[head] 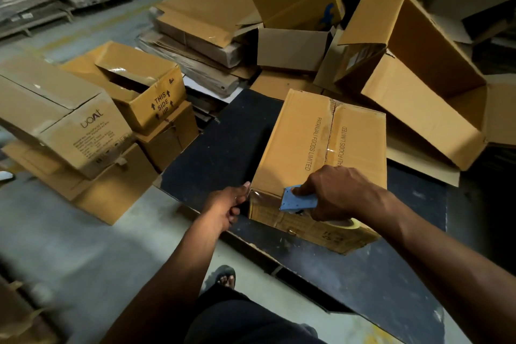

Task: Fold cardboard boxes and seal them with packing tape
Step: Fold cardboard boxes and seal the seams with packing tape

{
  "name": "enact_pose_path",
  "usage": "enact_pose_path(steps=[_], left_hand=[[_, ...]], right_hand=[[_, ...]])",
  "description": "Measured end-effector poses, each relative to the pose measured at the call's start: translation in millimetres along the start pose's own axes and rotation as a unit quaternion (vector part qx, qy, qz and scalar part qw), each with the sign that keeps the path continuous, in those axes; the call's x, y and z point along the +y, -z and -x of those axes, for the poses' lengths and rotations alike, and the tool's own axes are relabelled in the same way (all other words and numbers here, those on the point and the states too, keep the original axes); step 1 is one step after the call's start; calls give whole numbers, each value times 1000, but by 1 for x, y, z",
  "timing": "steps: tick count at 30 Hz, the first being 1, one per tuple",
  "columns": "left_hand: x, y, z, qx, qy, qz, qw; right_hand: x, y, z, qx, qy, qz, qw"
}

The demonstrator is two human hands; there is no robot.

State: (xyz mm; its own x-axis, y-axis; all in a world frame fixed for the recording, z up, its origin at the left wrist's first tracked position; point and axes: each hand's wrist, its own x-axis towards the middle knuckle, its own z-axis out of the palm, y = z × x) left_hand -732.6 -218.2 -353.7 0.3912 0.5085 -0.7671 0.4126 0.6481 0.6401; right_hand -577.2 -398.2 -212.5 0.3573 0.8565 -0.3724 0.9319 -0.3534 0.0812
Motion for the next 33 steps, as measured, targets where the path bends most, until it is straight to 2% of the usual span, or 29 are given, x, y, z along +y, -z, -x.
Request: enact_pose_path(steps=[7,10,13,15,17,19,20,21,22,23,24,25,26,27,28,33], left_hand=[[2,12,-11,-177,136,22,975],[-1,17,-20,-216,158,17,963],[-1,23,-27,-226,157,-41,960],[-5,24,-27,-167,146,-127,967],[-12,24,-30,-48,80,-197,976],[-12,22,-33,78,-84,-193,974],[-8,18,-27,110,-194,-183,957],[-2,13,-15,114,-324,-187,920],[4,7,0,89,-456,-227,856],[9,-2,13,44,-565,-298,768],[7,-10,18,-7,-644,-385,661],[1,-17,13,-34,-689,-471,549],[-6,-20,2,-37,-714,-524,463],[-12,-19,-11,-41,-736,-536,412],[-15,-16,-21,-47,-756,-525,388],[-19,-17,-28,-48,-784,-501,364]], right_hand=[[0,8,-3,-34,-2,0,999],[-2,12,-5,-53,-3,1,999],[-4,18,-5,-68,-7,-10,998],[-5,20,-4,-78,-5,-1,997],[-7,24,-4,-88,-10,9,996],[-9,26,-3,-103,-16,20,994],[-10,27,-2,-112,-19,23,993],[-11,28,-2,-121,-21,25,992],[-11,30,-2,-125,-25,26,992],[-11,33,-2,-124,-28,26,991],[-11,35,-2,-122,-28,30,992],[-11,37,-2,-120,-25,37,992],[-13,39,-2,-118,-22,43,992],[-13,39,0,-119,-15,48,992],[-12,37,3,-118,-7,54,991],[22,26,32,-152,-8,77,985]])
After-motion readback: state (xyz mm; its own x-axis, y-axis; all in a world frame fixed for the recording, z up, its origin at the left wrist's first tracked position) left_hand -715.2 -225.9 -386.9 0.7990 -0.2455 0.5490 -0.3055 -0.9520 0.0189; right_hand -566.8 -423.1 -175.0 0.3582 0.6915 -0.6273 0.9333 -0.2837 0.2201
